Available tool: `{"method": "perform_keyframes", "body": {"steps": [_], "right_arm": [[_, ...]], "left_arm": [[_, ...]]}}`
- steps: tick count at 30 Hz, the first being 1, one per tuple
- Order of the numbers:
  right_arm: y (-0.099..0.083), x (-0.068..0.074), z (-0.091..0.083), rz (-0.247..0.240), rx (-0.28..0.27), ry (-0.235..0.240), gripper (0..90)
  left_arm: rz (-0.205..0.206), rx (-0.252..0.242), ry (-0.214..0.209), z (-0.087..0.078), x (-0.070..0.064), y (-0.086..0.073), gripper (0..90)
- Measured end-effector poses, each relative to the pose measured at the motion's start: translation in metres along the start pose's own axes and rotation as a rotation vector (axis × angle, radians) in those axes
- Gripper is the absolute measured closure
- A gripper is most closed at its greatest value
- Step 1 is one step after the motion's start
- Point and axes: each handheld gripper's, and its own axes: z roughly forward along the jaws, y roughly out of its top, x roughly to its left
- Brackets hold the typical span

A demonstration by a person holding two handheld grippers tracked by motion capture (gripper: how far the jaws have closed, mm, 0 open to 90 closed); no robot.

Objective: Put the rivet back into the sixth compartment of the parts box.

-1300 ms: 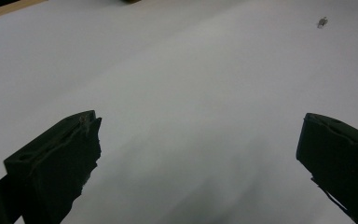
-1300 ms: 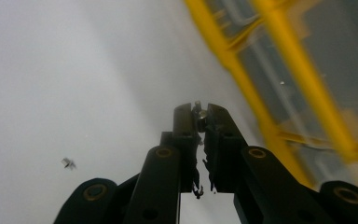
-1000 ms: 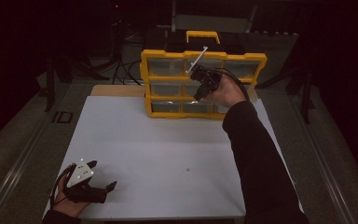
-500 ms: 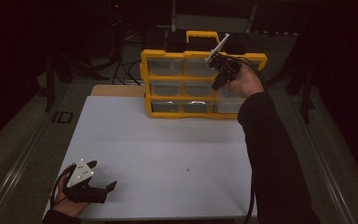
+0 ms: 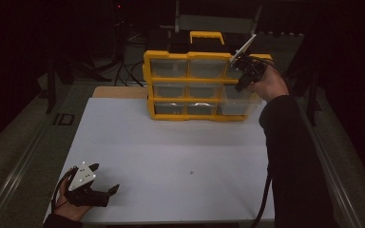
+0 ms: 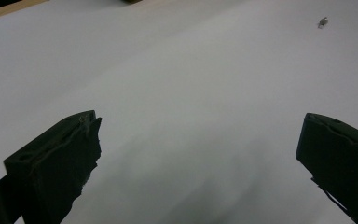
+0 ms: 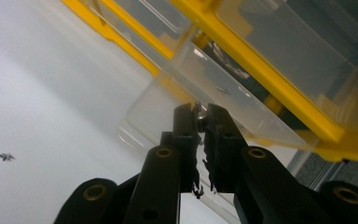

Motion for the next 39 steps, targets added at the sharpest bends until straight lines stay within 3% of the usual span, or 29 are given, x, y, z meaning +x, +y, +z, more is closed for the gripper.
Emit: {"method": "perform_keyframes", "body": {"steps": [6, 7, 9, 10, 12, 15, 21, 39], "right_arm": [[-0.006, -0.004, 0.002, 0.018, 0.009, -0.017, 82.3], [-0.007, -0.005, 0.003, 0.024, 0.008, -0.012, 73.7], [-0.008, -0.007, 0.004, 0.038, -0.011, -0.013, 42.5], [-0.009, -0.005, 0.004, 0.032, -0.028, -0.059, 27.6], [-0.009, -0.005, 0.003, 0.037, -0.05, -0.093, 19.1], [-0.008, -0.002, 0.001, 0.036, -0.069, -0.09, 15.2], [-0.002, 0.011, 0.002, -0.012, -0.086, -0.059, 14.2], [0.025, 0.074, 0.019, -0.204, -0.094, -0.003, 13.6]], "left_arm": [[0.0, 0.001, 0.0, 0.0, 0.0, 0.0, 0.3], [0.0, 0.001, 0.0, 0.0, 0.0, 0.0, 0.3], [-0.001, 0.001, -0.001, 0.0, 0.0, 0.0, 0.3], [0.0, 0.002, -0.001, 0.0, 0.0, 0.0, 0.3], [0.001, 0.003, -0.001, 0.0, 0.0, 0.0, 0.3], [0.001, 0.002, 0.0, 0.0, 0.0, 0.0, 0.3], [0.001, 0.003, 0.0, 0.0, 0.0, 0.0, 0.3], [-0.003, 0.0, -0.002, 0.0, 0.0, 0.0, 0.3]]}}
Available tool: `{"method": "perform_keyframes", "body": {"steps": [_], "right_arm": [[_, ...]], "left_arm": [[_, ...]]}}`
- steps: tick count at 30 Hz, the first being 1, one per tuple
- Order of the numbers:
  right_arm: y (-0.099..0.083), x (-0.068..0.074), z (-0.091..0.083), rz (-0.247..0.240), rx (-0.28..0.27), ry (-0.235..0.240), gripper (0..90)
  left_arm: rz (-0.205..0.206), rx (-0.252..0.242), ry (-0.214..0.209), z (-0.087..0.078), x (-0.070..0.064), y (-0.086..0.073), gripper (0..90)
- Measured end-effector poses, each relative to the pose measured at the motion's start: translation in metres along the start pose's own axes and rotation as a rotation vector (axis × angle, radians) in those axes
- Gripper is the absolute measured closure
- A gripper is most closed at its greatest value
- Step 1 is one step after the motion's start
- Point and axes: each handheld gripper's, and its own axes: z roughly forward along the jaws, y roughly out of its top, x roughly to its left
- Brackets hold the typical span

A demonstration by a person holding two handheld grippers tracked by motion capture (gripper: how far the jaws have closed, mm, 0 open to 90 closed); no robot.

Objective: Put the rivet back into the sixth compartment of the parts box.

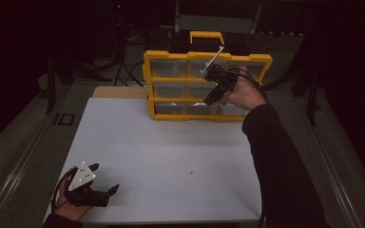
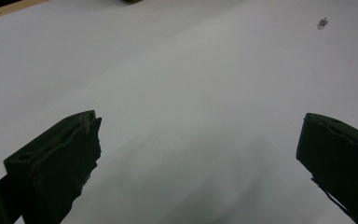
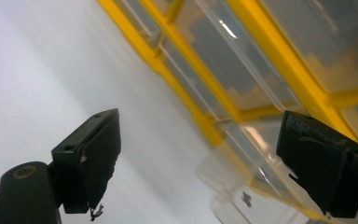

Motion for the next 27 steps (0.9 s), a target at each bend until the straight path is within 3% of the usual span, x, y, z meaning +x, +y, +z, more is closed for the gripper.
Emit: {"method": "perform_keyframes", "body": {"steps": [11, 27], "right_arm": [[0.011, 0.028, 0.011, -0.084, -0.005, 0.027, 13.6], [0.003, 0.064, 0.032, -0.174, 0.005, 0.076, 13.6]], "left_arm": [[-0.003, -0.004, 0.003, 0.0, 0.0, 0.0, 0.3], [-0.009, -0.018, 0.017, -0.002, 0.001, 0.0, 0.3]]}}
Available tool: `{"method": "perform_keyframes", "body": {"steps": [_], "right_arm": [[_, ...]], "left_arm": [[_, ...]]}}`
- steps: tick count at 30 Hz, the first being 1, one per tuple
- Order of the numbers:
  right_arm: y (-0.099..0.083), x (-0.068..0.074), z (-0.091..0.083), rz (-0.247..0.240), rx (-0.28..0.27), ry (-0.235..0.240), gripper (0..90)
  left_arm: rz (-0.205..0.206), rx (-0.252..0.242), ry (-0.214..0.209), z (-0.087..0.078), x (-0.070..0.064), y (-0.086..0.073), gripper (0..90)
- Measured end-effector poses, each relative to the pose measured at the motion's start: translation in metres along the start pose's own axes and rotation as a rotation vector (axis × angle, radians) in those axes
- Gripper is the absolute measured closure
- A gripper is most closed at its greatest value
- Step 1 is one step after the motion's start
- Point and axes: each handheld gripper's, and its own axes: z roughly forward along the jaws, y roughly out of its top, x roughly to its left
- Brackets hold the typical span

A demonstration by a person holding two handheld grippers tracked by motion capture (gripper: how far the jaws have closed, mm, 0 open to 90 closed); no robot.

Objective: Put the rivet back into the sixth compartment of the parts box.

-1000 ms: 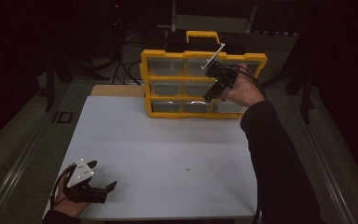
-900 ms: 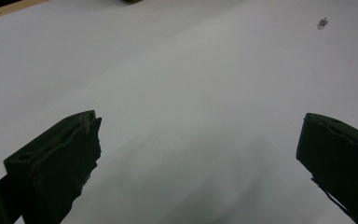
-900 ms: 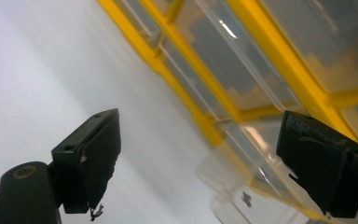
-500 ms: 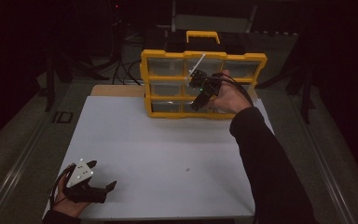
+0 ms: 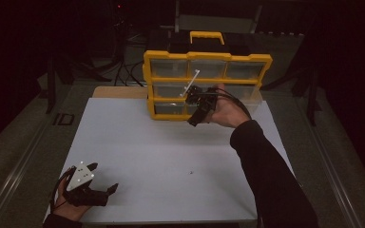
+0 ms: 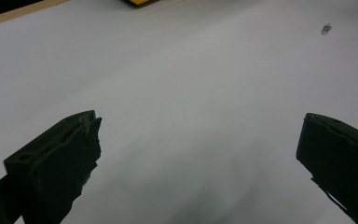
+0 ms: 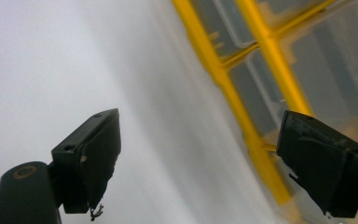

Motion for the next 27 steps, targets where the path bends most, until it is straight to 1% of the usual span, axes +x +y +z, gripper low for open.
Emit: {"method": "perform_keyframes", "body": {"steps": [1, 8, 13, 16, 20, 24, 27], "right_arm": [[-0.001, 0.002, 0.002, -0.012, -0.003, 0.004, 13.6], [-0.006, 0.023, 0.017, -0.044, 0.006, 0.039, 13.7], [-0.013, 0.037, 0.032, -0.063, 0.018, 0.073, 14.0], [-0.019, 0.046, 0.044, -0.088, 0.026, 0.093, 14.1], [-0.026, 0.061, 0.061, -0.107, 0.049, 0.119, 14.2], [-0.035, 0.075, 0.077, -0.152, 0.112, 0.136, 14.6], [-0.043, 0.086, 0.089, -0.155, 0.133, 0.165, 14.7]], "left_arm": [[0.0, 0.0, 0.0, 0.0, 0.0, 0.0, 0.3], [0.0, 0.0, 0.003, -0.001, 0.0, 0.0, 0.3], [0.0, 0.001, 0.003, 0.0, 0.0, 0.0, 0.3], [0.001, 0.0, 0.003, 0.0, 0.0, 0.0, 0.3], [0.001, 0.001, 0.004, -0.001, 0.0, 0.0, 0.3], [0.001, 0.0, 0.004, -0.001, 0.0, 0.0, 0.3], [0.001, 0.001, 0.004, -0.001, 0.0, 0.0, 0.3]]}}
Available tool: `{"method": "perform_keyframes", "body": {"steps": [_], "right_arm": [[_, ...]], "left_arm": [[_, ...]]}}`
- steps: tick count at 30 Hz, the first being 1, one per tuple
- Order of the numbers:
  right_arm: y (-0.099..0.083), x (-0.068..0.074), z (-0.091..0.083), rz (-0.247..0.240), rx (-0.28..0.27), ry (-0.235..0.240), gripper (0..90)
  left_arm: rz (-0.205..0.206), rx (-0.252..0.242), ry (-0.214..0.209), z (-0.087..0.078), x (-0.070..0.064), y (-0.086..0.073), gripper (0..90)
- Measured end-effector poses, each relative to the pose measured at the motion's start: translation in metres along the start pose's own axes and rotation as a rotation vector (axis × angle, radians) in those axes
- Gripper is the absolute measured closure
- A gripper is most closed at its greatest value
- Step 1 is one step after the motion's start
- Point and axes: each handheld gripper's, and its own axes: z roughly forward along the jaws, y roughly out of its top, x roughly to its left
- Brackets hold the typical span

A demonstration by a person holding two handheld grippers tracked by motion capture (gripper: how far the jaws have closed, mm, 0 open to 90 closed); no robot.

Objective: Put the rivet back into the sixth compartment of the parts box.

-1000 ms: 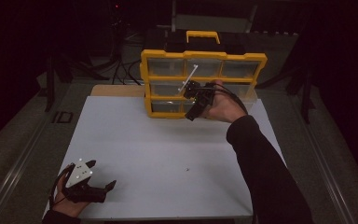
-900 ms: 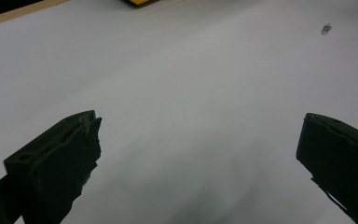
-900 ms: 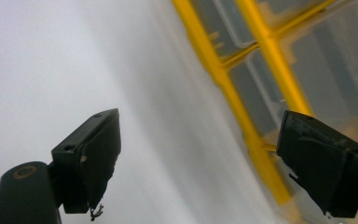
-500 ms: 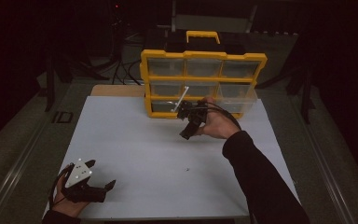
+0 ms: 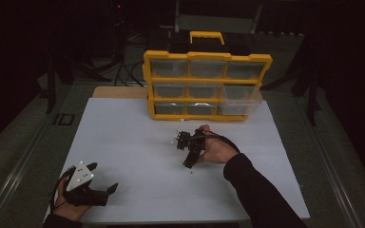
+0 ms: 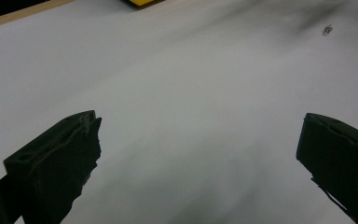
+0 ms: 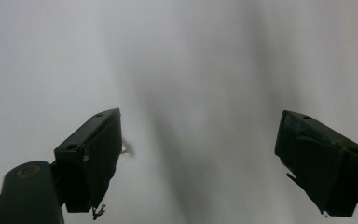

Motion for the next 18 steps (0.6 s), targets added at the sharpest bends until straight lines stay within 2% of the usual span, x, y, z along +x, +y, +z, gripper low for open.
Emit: {"method": "perform_keyframes", "body": {"steps": [6, 9, 14, 16, 18], "right_arm": [[-0.007, 0.013, 0.021, -0.029, 0.037, 0.039, 15.8], [-0.008, 0.018, 0.029, -0.048, 0.079, 0.044, 20.3], [-0.009, 0.021, 0.033, -0.067, 0.105, 0.086, 42.6], [-0.009, 0.023, 0.031, -0.079, 0.102, 0.129, 53.9], [-0.008, 0.024, 0.03, -0.092, 0.109, 0.134, 66.8]], "left_arm": [[-0.001, 0.0, 0.001, 0.0, 0.0, 0.0, 0.3], [-0.001, 0.0, 0.001, 0.001, 0.0, 0.0, 0.3], [0.0, 0.001, 0.001, 0.001, 0.0, 0.0, 0.3], [-0.001, 0.001, 0.001, 0.001, 0.0, 0.0, 0.3], [0.001, 0.004, 0.001, 0.001, 0.0, 0.0, 0.3]]}}
